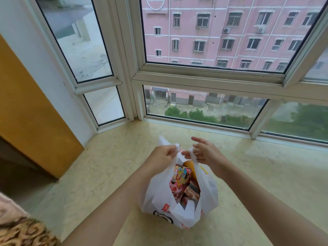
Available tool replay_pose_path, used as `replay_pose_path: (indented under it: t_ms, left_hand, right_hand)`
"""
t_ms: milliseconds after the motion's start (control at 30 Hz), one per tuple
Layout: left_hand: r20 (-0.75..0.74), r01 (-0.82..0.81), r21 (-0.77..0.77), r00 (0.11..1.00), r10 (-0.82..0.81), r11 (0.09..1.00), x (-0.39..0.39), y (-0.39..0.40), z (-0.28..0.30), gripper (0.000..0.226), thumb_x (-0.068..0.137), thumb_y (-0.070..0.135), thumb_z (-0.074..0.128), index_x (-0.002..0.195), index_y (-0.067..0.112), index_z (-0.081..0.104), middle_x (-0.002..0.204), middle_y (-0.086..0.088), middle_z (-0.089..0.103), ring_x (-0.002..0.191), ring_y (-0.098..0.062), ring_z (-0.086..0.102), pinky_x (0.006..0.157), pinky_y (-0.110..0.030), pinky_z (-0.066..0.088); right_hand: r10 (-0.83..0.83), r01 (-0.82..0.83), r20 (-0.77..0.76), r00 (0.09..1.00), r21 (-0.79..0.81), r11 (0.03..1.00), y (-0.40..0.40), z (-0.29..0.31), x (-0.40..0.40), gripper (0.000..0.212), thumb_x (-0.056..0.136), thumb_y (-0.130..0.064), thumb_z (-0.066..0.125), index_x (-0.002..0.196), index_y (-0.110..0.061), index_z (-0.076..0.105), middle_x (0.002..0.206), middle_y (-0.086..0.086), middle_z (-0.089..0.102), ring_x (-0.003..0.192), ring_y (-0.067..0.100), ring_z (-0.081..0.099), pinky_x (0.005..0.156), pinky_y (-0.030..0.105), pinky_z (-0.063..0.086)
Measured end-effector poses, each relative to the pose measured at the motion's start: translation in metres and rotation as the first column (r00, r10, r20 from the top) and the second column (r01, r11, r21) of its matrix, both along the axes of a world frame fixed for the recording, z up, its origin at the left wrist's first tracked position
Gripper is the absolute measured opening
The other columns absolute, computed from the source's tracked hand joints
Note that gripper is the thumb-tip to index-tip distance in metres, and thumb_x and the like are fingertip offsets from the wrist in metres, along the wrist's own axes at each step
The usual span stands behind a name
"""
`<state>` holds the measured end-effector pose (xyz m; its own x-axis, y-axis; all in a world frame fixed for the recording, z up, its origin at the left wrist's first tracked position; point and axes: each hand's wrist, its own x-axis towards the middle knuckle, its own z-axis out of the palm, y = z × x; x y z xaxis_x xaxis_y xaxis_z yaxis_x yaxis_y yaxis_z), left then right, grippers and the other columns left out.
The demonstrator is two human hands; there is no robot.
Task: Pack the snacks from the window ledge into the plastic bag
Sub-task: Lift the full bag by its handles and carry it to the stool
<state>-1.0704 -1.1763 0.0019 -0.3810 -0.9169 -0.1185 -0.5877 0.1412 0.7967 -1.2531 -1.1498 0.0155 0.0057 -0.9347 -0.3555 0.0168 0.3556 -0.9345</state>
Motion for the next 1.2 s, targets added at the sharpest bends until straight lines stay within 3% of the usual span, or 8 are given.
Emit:
replay_pose_path:
  t_ms: [167, 400, 533, 633, 733, 867, 1100, 1200]
  left_hand:
    - [0.042, -0.001, -0.096, 0.999, 0.005, 0.995, 0.0, 0.005, -0.003, 0.014, 0.087, 0.018, 0.066, 0.082, 0.026, 0.076, 0.065, 0.011, 0.064, 0.06, -0.001, 0.055, 0.061, -0.018, 0.04]
    - [0.158, -0.071, -0.196, 0.982, 0.103, 0.978, 0.007, 0.01, 0.002, 0.019, 0.073, 0.039, 0.078, 0.089, 0.036, 0.068, 0.086, 0.019, 0.07, 0.074, 0.001, 0.063, 0.07, -0.029, 0.053]
    - [0.04, -0.098, -0.054, 0.994, 0.1, 0.994, 0.031, 0.01, 0.003, 0.03, 0.07, 0.043, 0.079, 0.095, 0.039, 0.062, 0.09, 0.021, 0.066, 0.076, 0.005, 0.064, 0.074, -0.029, 0.056]
    - [-0.052, -0.197, -0.023, 0.979, 0.196, 0.98, 0.06, 0.008, 0.01, 0.024, 0.077, 0.039, 0.075, 0.097, 0.039, 0.062, 0.091, 0.018, 0.067, 0.079, 0.001, 0.066, 0.078, -0.031, 0.057]
    - [-0.14, -0.276, -0.022, 0.953, 0.27, 0.961, 0.089, 0.006, 0.023, 0.018, 0.084, 0.031, 0.07, 0.101, 0.035, 0.064, 0.094, 0.014, 0.068, 0.081, -0.002, 0.066, 0.075, -0.028, 0.054]
    - [-0.235, -0.24, 0.014, 0.943, 0.237, 0.971, 0.121, 0.008, 0.043, 0.038, 0.085, 0.029, 0.07, 0.12, 0.038, 0.058, 0.103, 0.014, 0.068, 0.09, 0.003, 0.065, 0.079, -0.02, 0.051]
    - [-0.385, -0.338, 0.041, 0.863, 0.327, 0.94, 0.166, 0.027, 0.062, 0.029, 0.089, 0.025, 0.067, 0.115, 0.034, 0.061, 0.104, 0.009, 0.07, 0.096, -0.003, 0.066, 0.085, -0.021, 0.048]
    - [-0.4, -0.377, 0.041, 0.842, 0.361, 0.925, 0.183, 0.039, 0.067, 0.027, 0.089, 0.025, 0.067, 0.113, 0.036, 0.062, 0.105, 0.008, 0.07, 0.096, -0.003, 0.066, 0.085, -0.022, 0.047]
  right_hand:
    - [0.032, -0.03, -0.048, 0.998, 0.05, 0.998, -0.002, -0.011, 0.013, 0.035, 0.101, -0.024, 0.041, 0.135, -0.023, 0.045, 0.105, 0.011, 0.068, 0.093, 0.021, 0.069, 0.081, 0.029, 0.051]
    - [-0.042, 0.043, -0.023, 0.999, 0.034, 0.999, 0.0, -0.014, 0.034, 0.036, 0.098, -0.029, 0.043, 0.134, -0.025, 0.049, 0.094, 0.014, 0.064, 0.1, 0.031, 0.063, 0.087, 0.036, 0.049]
    - [-0.118, 0.118, 0.028, 0.993, 0.001, 0.993, 0.003, -0.003, 0.042, 0.031, 0.097, -0.021, 0.042, 0.126, -0.027, 0.053, 0.093, 0.031, 0.064, 0.09, 0.038, 0.063, 0.087, 0.042, 0.048]
    - [-0.158, 0.16, 0.058, 0.986, -0.016, 0.987, 0.002, 0.004, 0.049, 0.037, 0.094, -0.013, 0.041, 0.128, -0.024, 0.05, 0.07, 0.016, 0.044, 0.069, 0.025, 0.047, 0.068, 0.032, 0.041]
    - [-0.197, 0.198, 0.046, 0.979, -0.036, 0.979, 0.001, 0.009, 0.057, 0.044, 0.091, -0.006, 0.04, 0.129, -0.023, 0.05, 0.064, 0.007, 0.04, 0.067, 0.024, 0.045, 0.066, 0.031, 0.04]
    - [-0.205, 0.206, 0.03, 0.978, -0.093, 0.974, 0.005, 0.019, 0.071, 0.044, 0.087, -0.002, 0.04, 0.121, -0.025, 0.055, 0.082, 0.013, 0.062, 0.08, 0.027, 0.064, 0.074, 0.034, 0.047]
    - [-0.222, 0.224, 0.036, 0.974, -0.127, 0.966, 0.015, 0.037, 0.105, 0.04, 0.086, -0.001, 0.04, 0.115, -0.017, 0.061, 0.077, 0.02, 0.053, 0.079, 0.029, 0.058, 0.074, 0.036, 0.044]
    - [-0.201, 0.209, 0.066, 0.977, -0.132, 0.969, 0.021, 0.053, 0.12, 0.036, 0.085, -0.001, 0.04, 0.107, -0.018, 0.063, 0.099, 0.038, 0.059, 0.082, 0.03, 0.061, 0.076, 0.038, 0.046]
